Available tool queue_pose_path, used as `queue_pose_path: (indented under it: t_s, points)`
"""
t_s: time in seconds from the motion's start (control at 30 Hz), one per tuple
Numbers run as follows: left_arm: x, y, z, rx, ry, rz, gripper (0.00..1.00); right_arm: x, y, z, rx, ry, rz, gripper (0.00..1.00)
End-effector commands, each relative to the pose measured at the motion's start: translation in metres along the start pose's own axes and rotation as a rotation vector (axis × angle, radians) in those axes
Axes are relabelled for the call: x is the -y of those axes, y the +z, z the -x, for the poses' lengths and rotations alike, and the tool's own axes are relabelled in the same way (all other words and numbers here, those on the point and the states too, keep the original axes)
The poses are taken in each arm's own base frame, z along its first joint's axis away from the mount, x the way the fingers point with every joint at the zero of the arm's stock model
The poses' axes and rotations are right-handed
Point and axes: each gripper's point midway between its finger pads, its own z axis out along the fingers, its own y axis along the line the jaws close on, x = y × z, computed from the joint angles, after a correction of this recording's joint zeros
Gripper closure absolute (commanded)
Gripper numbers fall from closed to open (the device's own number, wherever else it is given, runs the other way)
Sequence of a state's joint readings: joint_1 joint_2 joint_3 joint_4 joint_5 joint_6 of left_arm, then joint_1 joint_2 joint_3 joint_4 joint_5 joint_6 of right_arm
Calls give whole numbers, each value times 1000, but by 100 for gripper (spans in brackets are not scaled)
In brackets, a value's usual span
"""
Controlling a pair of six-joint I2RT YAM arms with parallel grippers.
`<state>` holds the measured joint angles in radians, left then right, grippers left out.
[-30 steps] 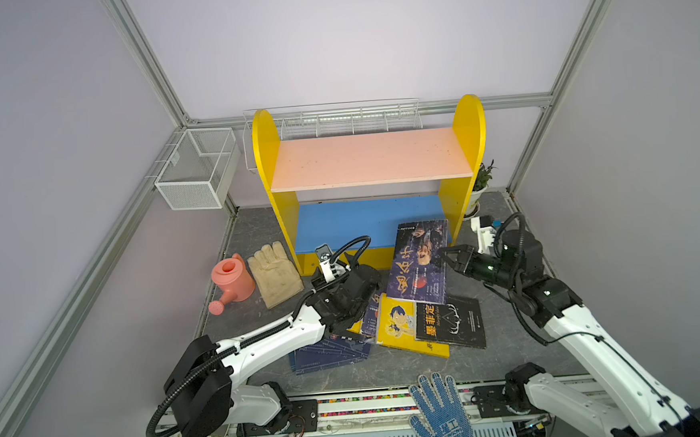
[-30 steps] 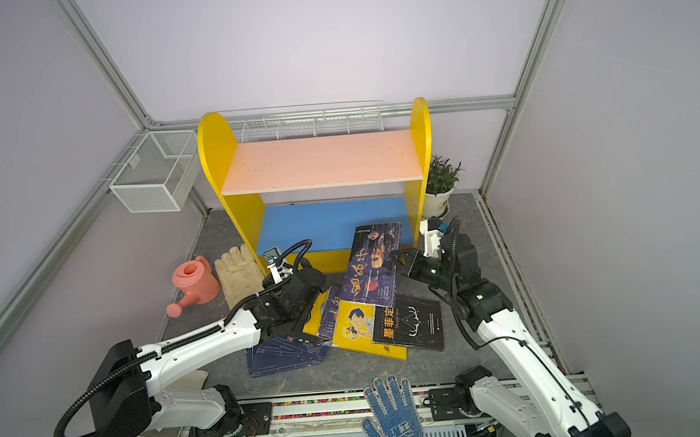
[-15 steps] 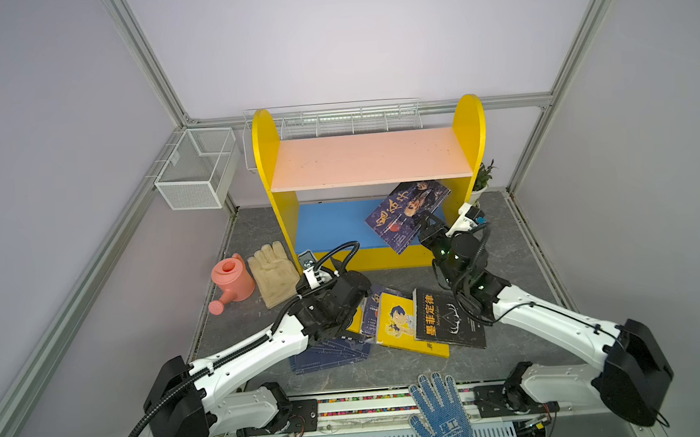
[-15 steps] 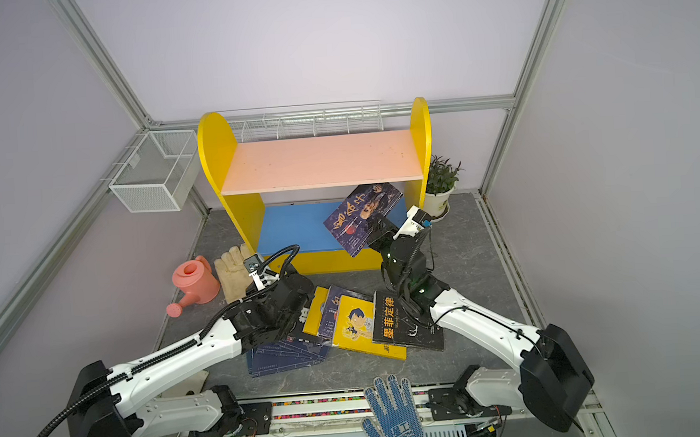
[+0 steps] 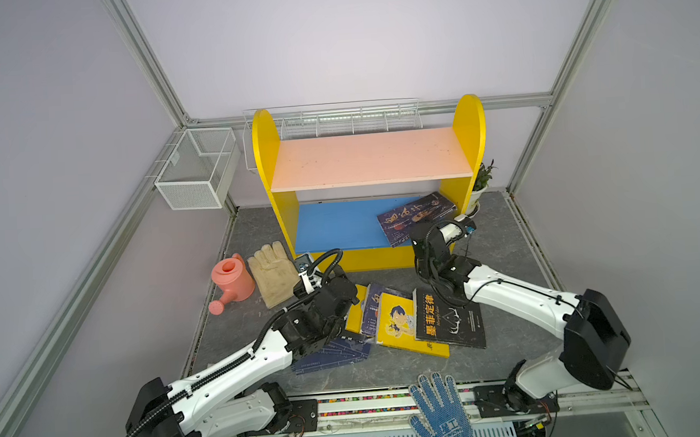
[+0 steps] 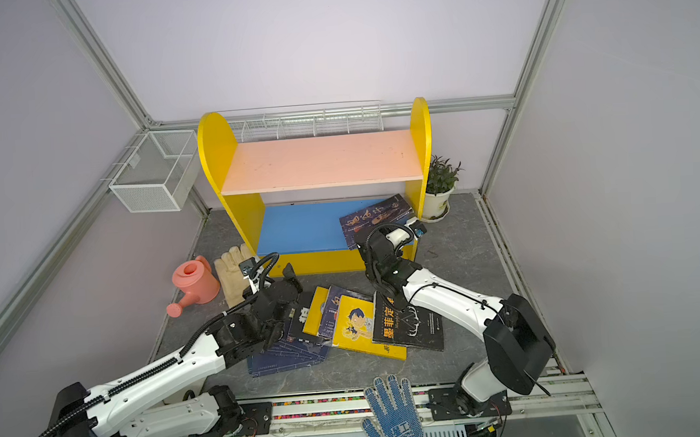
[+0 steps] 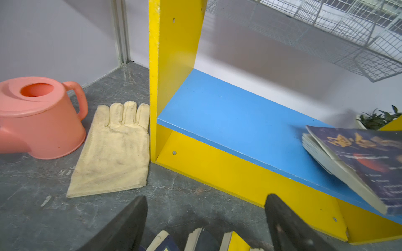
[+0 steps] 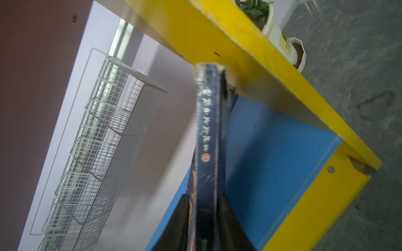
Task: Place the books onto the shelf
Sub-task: 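Carry the purple book with the right gripper onto the blue shelf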
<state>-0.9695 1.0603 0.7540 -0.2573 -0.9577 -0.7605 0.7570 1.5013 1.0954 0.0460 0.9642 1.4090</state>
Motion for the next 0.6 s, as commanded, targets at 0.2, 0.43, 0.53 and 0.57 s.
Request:
queue_pose_path:
  t_s: [0.2, 0.43, 0.53, 0.57]
  points:
    - [28, 7, -16, -60, 44, -89, 13, 38, -1, -3, 18, 67, -128, 24]
    - [37, 12, -23, -92, 69, -89, 12, 36, -2, -3, -41, -1, -110, 21]
    - [38, 13, -24, -94, 71, -93, 12, 46, -16, 10, -61, -111, -154, 23]
    - [38, 13, -26, -99, 74, -94, 12, 48, -19, 11, -80, -160, -158, 26]
